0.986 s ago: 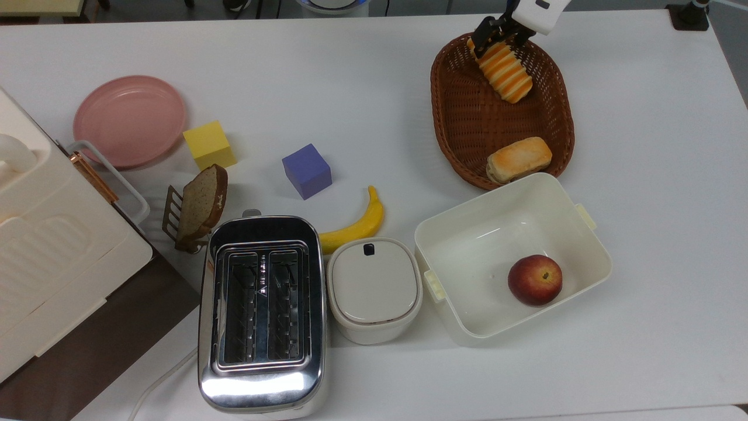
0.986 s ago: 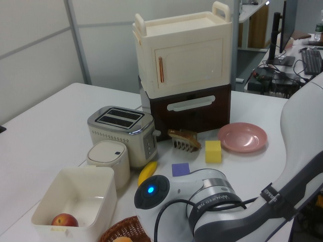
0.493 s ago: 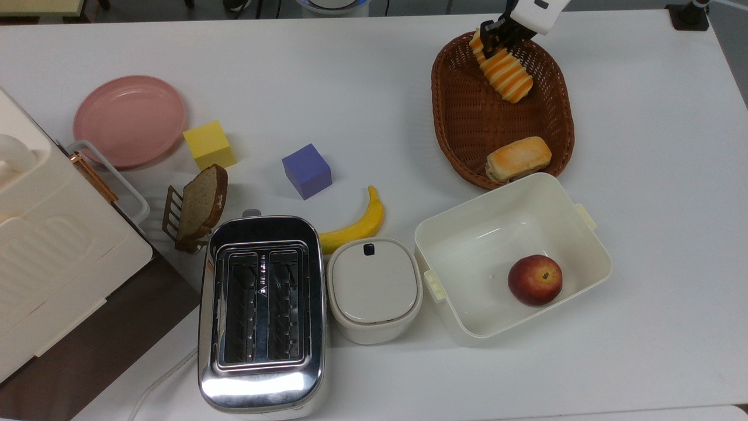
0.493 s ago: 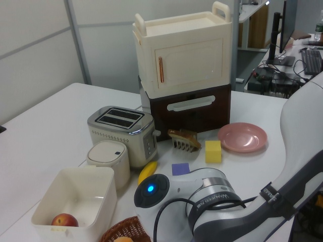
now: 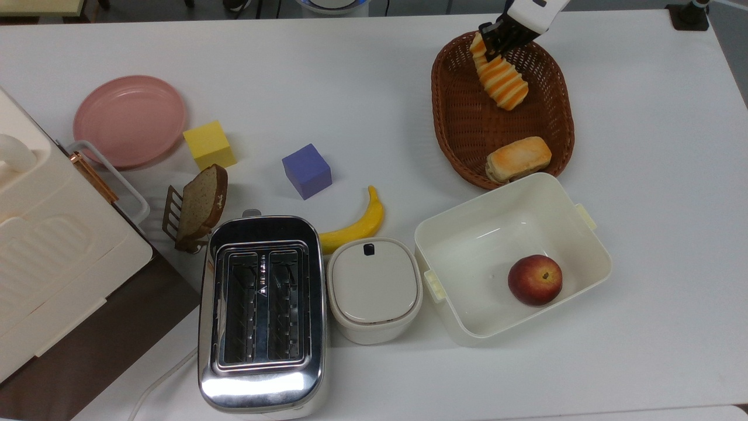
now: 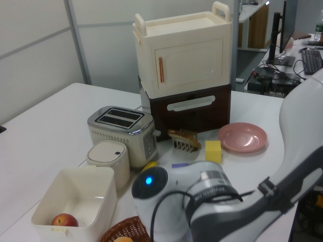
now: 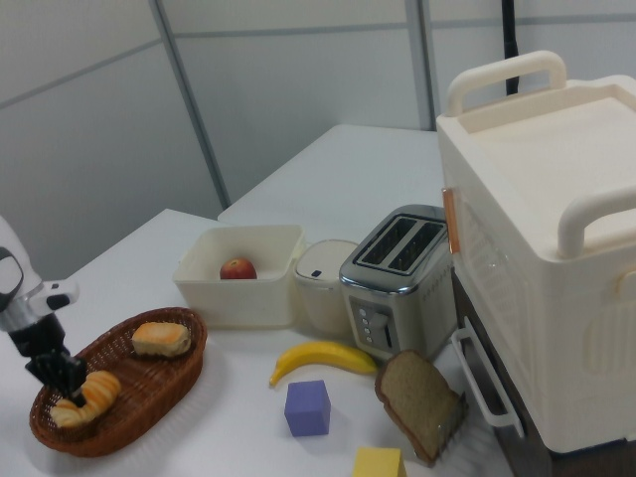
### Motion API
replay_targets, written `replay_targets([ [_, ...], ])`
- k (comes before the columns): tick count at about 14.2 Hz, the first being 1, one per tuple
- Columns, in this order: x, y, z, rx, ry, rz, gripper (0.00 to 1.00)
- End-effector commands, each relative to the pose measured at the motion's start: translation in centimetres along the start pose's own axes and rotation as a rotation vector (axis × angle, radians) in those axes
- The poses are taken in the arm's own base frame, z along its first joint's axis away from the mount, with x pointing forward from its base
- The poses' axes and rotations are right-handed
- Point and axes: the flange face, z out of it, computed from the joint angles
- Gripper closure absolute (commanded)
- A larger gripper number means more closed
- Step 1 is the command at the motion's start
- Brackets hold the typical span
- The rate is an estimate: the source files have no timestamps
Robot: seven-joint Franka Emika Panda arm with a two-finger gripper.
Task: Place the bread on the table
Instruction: 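Lift the striped bread roll out of the basket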
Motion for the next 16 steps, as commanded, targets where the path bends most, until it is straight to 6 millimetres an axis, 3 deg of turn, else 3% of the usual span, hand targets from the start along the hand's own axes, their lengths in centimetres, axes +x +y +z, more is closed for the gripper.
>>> replay_targets([
  [1, 0.9, 4.3, -4.3, 0.026, 0.089, 0.102, 1.00],
  [5, 1.7, 10.6, -8.8, 0.024, 0.148, 0.202, 1.00],
  [10, 3.8, 19.4, -10.2, 0.032, 0.177, 0.287, 1.00],
  [16, 5.8, 22.8, -8.4, 0.034, 0.175, 0.291, 1.00],
])
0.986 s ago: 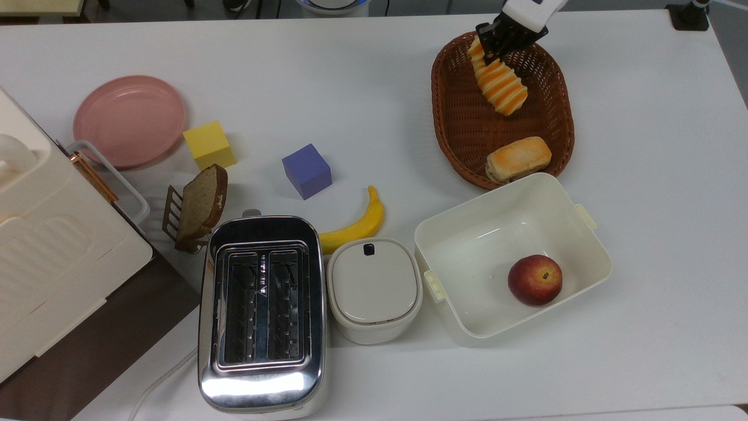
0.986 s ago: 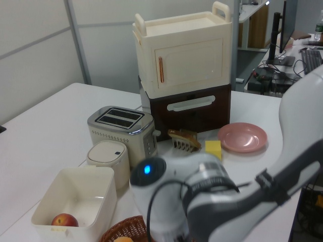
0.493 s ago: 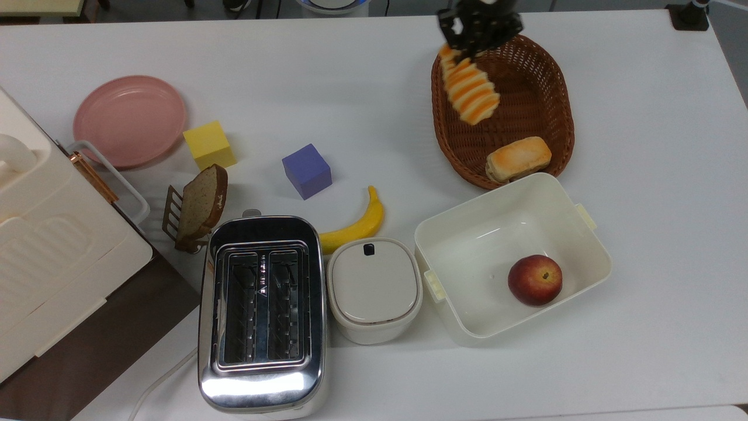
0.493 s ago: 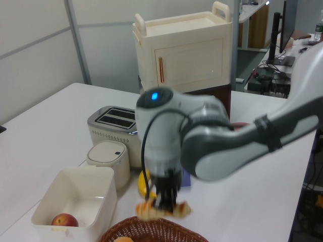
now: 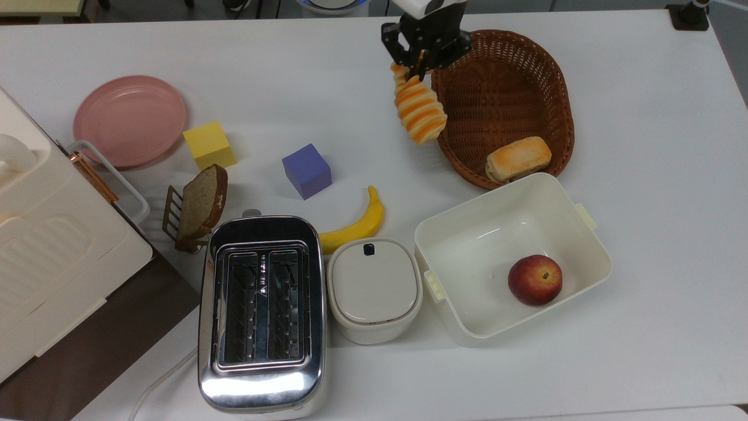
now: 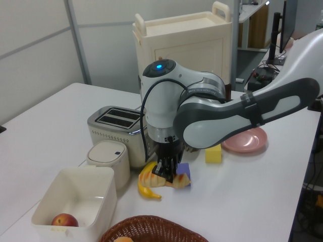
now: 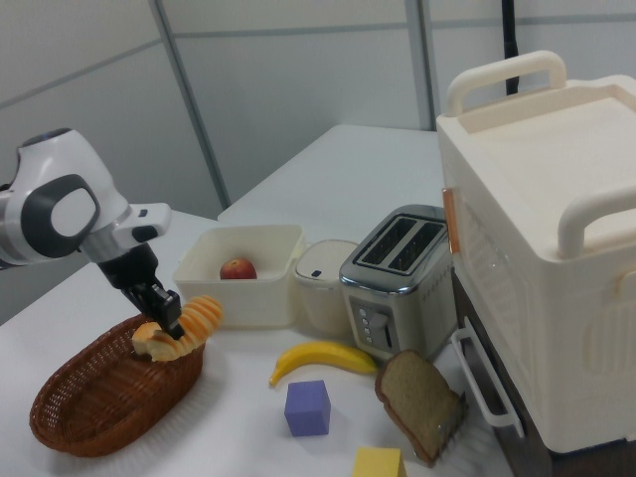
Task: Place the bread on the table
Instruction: 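Lift the striped bread roll out of the basket, then carry the roll beside the basket, lower it onto the table, release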
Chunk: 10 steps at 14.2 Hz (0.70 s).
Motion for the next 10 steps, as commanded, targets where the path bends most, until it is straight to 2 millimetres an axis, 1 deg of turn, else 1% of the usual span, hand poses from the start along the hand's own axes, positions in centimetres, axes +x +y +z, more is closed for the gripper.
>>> replay_targets([
  [1, 2.0, 0.6, 0.3, 0.000, 0.024, -0.020, 1.00],
  [2, 2.9, 1.4, 0.6, -0.003, 0.026, -0.004, 1.00],
  [3, 3.3, 1.8, 0.6, -0.003, 0.028, -0.008, 1.00],
  [5, 3.8, 1.6, 1.4, -0.007, 0.018, -0.015, 1.00],
  [10, 4.0, 1.0, 2.6, -0.014, 0.002, -0.033, 1.00],
])
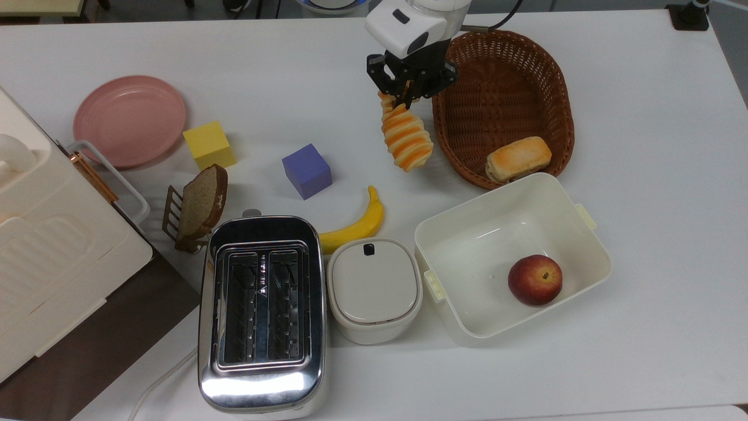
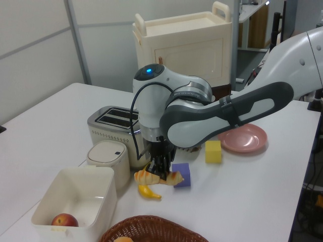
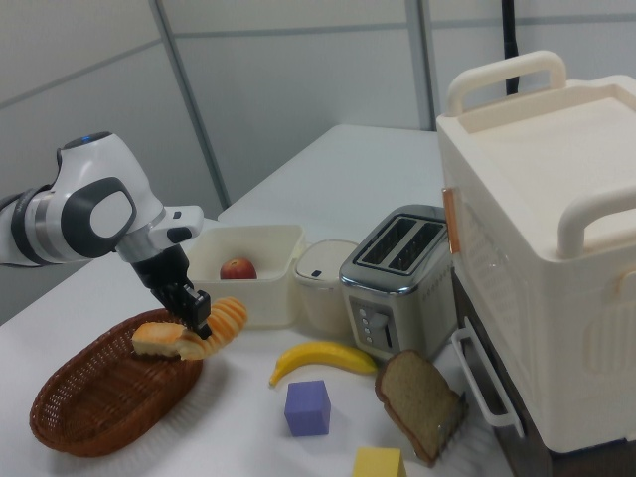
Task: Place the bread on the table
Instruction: 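Carry the roll beside the basket, lower it onto the table, release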
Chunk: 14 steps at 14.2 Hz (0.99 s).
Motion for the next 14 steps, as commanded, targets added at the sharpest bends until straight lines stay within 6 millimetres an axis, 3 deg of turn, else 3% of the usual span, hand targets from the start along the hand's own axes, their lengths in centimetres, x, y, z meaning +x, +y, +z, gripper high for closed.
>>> replay_targets([
  [1, 0.6, -0.4, 0.1, -0.009, 0.024, -0.032, 1.00],
  [2, 0.7, -0.3, 0.1, -0.009, 0.025, -0.030, 1.00],
  [3, 0.6, -0.3, 0.1, -0.008, 0.023, -0.028, 0.47],
  [4, 0.7, -0.4, 0.3, -0.011, 0.022, -0.028, 0.00],
  [10, 0.8, 1.1, 0.2, -0.018, 0.010, -0.005, 0.00],
  [14, 2.1, 7.0, -0.9, -0.028, 0.001, 0.099, 0.00],
])
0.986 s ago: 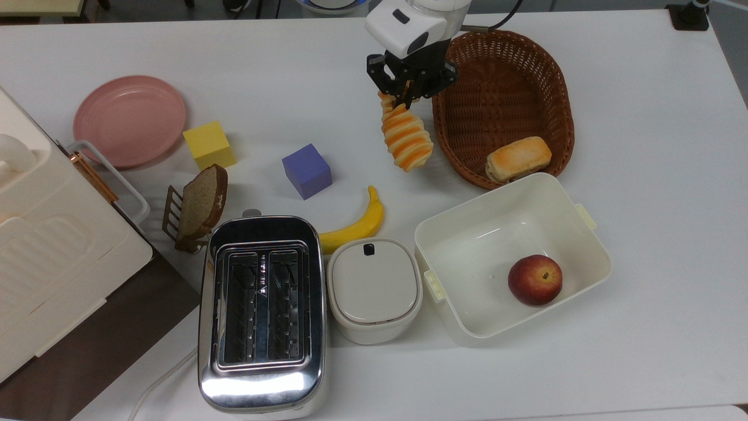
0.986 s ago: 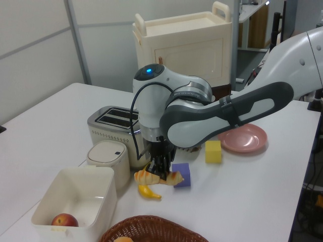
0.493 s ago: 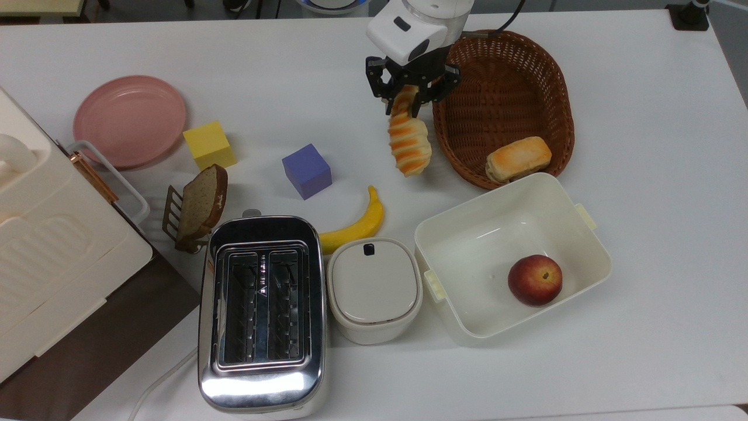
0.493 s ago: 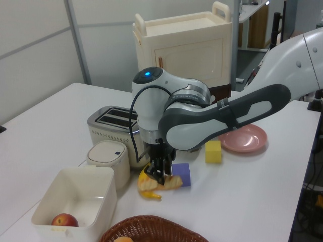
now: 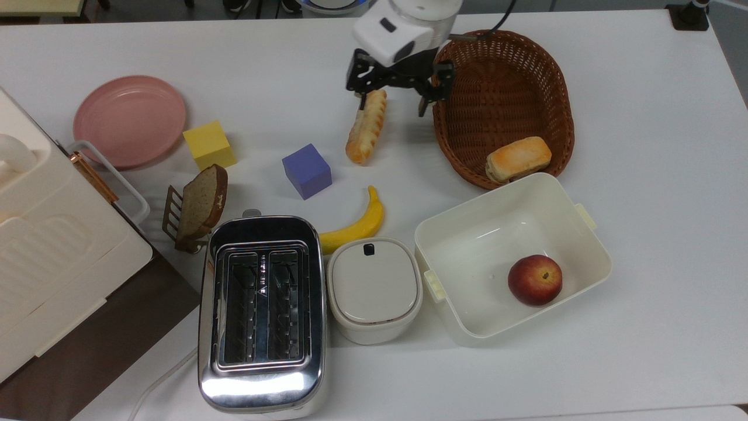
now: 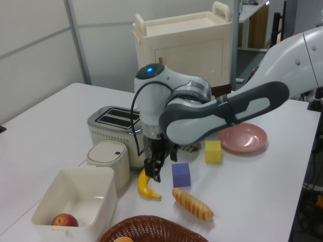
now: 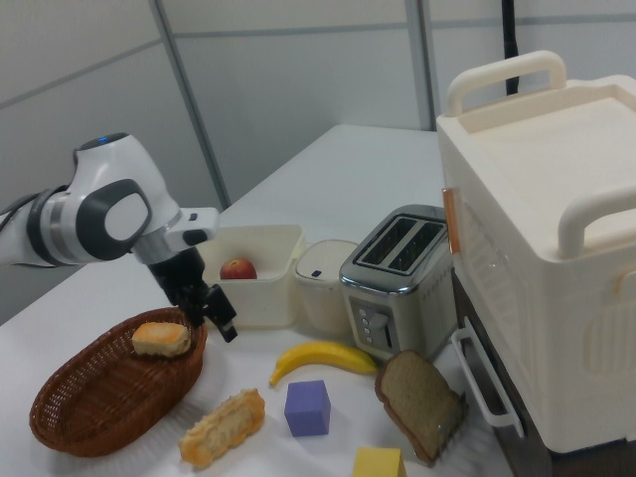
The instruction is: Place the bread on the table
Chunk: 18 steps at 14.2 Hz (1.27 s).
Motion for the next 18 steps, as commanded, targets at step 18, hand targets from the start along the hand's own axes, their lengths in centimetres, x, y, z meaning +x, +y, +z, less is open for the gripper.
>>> replay_targets([
  [18, 1.1, 24.1, -11.1, 0.158, 0.036, 0.170, 0.00],
])
